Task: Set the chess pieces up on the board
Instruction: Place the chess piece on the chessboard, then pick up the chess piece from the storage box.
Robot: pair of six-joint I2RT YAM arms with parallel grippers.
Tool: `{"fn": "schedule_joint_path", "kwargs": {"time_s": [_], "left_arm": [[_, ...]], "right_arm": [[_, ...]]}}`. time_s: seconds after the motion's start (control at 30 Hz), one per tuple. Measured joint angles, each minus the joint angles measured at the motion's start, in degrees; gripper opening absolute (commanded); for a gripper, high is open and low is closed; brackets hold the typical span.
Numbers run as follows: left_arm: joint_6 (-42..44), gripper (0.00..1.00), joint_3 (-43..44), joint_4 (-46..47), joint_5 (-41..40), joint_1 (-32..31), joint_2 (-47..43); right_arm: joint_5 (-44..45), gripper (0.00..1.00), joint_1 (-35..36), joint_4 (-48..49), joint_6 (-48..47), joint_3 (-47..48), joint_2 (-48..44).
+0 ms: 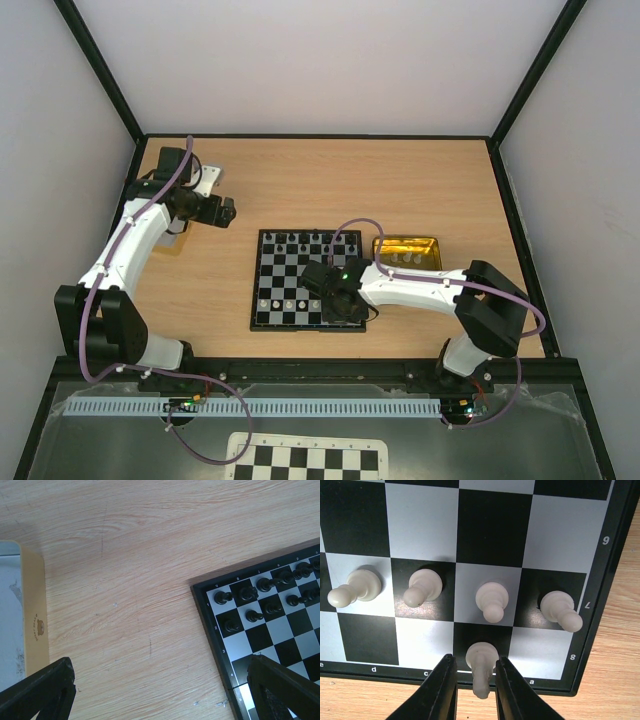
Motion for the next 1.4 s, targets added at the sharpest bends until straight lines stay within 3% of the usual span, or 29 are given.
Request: {"fn": "schedule_joint_path", "kwargs": {"time_s": [0.47,0.67,0.83,1.17,1.4], "left_arm": [[0.02,0.94,-0.85,0.00,0.20,0.00,-0.20],[0.00,0.94,-1.75,0.00,0.20,0.00,-1.09],[0.02,0.94,-1.77,0.00,0.22,0.00,-1.29],[0.00,0.94,-1.77,0.00,0.35,0.02,-1.31],[0.00,0.94,-1.77,0.02,0.35,0.04,-1.29]], "right_arm": [[1.11,0.21,-1.20,-6.97,-0.39,4.48,-5.73],[3.91,0.21,-15.37,-13.62,-5.20,16.02,-11.78],[7.91,0.20,-26.97,-16.37,-11.76,18.64,-9.99],[7.58,0.20,-39.36,-13.73,-20.31,17.22,-0.96],[4.15,0.20,-42.69,-9.94,-23.19,16.63,2.36]]}}
